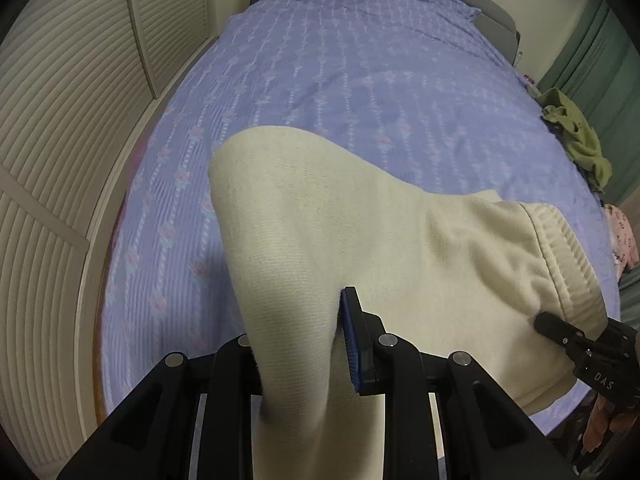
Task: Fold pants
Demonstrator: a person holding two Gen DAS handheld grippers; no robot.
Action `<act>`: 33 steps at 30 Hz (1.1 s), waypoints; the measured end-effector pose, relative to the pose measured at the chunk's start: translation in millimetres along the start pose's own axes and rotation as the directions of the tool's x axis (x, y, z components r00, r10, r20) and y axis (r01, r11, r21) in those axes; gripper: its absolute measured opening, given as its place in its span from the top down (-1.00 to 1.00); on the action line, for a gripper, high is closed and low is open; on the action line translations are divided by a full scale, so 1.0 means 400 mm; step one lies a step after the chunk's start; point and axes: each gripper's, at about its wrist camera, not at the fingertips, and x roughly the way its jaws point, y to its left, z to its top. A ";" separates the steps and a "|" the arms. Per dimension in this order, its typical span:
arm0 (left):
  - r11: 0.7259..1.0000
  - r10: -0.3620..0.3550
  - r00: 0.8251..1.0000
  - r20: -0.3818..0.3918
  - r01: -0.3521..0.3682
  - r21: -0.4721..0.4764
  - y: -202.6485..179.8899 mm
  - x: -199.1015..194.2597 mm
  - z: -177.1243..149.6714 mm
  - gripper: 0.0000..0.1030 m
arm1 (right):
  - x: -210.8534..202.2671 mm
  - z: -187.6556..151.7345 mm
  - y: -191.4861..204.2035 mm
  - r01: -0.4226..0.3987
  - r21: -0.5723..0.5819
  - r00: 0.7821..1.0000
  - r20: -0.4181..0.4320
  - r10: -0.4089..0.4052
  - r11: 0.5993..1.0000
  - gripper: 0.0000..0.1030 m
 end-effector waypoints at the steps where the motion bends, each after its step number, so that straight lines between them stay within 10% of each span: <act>1: 1.000 0.005 1.000 -0.009 -0.005 0.001 0.013 0.020 0.008 0.53 | 0.023 0.005 0.009 0.001 -0.004 1.000 -0.004 -0.001 1.000 0.38; 10: 0.995 0.095 0.983 -0.158 -0.097 -0.009 0.077 0.227 -0.004 0.31 | 0.224 0.016 0.004 0.008 0.024 0.990 -0.140 -0.004 1.000 0.31; 14: 0.958 0.287 0.946 -0.149 -0.283 0.047 0.073 0.237 -0.049 -0.24 | 0.246 -0.012 -0.049 0.020 0.068 0.983 -0.183 -0.007 0.997 -0.01; 17: 0.909 0.409 0.908 -0.094 -0.396 0.130 0.055 0.204 -0.077 -0.29 | 0.224 -0.018 -0.073 0.055 0.039 0.985 -0.165 -0.048 0.998 -0.16; 29: 0.944 0.316 0.941 0.118 -0.325 0.065 -0.149 -0.164 -0.216 -0.48 | -0.132 -0.086 -0.120 0.104 -0.078 0.994 0.055 -0.100 0.992 -0.28; 33: 0.960 0.263 0.944 0.200 -0.277 0.046 -0.278 -0.300 -0.282 -0.63 | -0.296 -0.142 -0.162 0.114 -0.086 0.983 0.155 -0.100 0.990 -0.62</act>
